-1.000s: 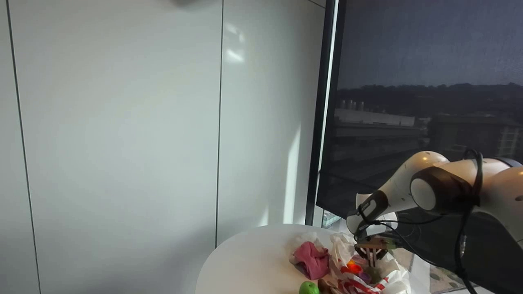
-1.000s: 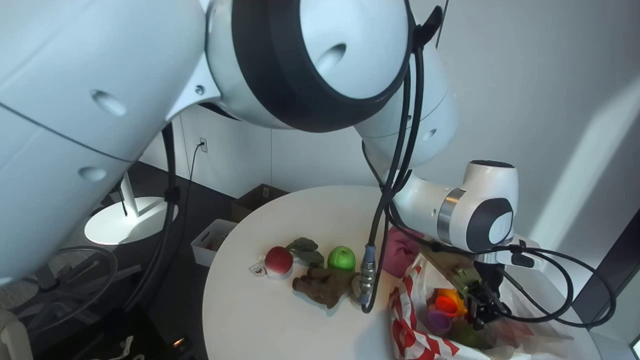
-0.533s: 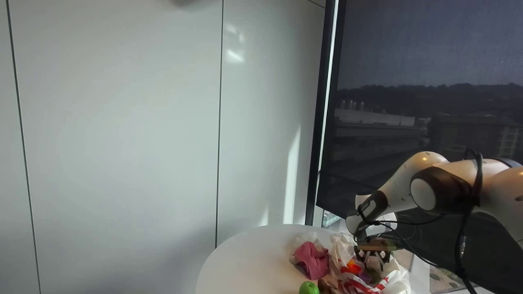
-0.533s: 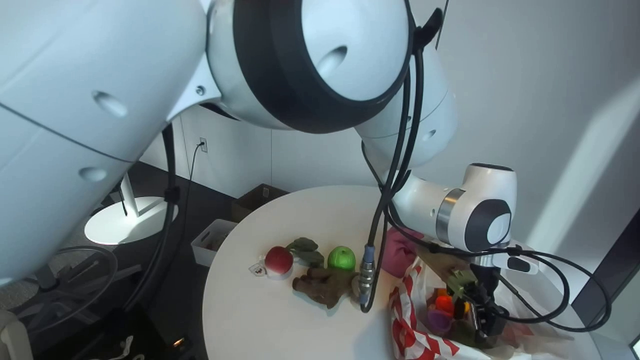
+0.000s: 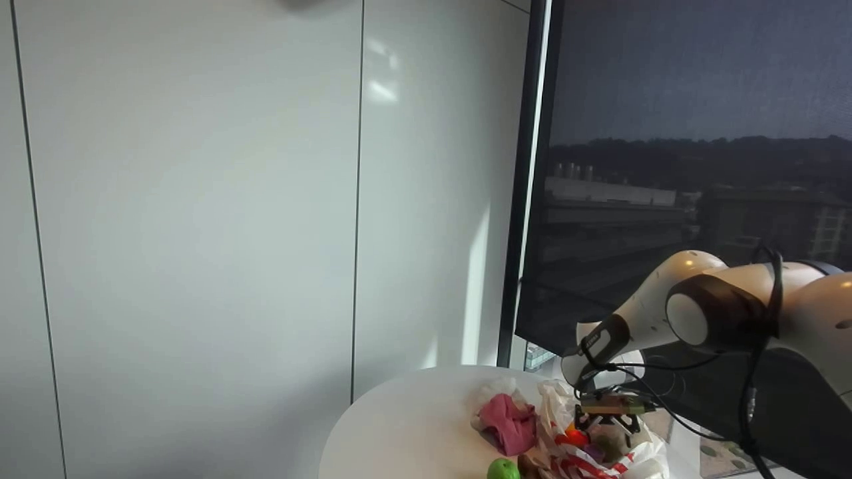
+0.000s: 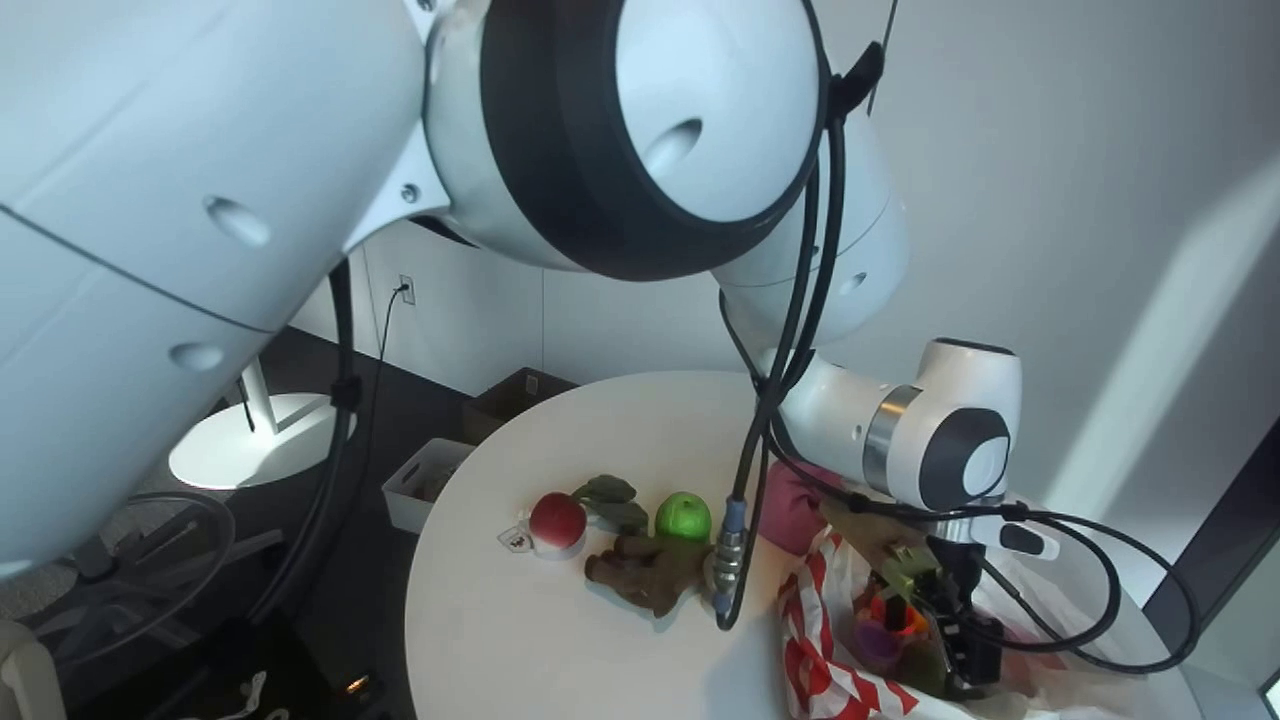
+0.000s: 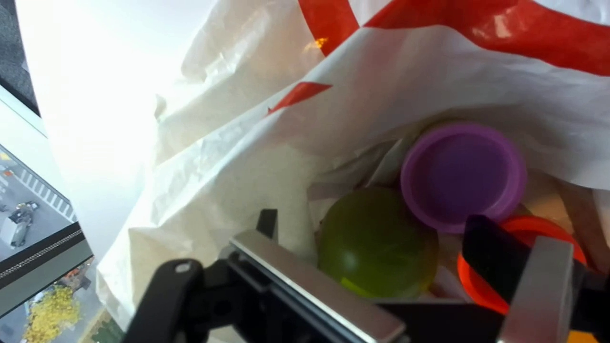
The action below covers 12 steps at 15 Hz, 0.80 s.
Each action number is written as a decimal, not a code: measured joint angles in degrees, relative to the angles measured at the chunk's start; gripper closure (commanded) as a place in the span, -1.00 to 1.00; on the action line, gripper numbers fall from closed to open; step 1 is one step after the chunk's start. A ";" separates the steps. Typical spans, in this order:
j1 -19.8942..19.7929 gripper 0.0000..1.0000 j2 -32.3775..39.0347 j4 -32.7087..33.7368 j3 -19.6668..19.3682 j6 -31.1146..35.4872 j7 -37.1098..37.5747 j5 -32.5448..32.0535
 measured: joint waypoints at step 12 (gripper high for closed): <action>-0.60 -1.00 0.06 1.00 -0.82 0.13 0.52 -0.01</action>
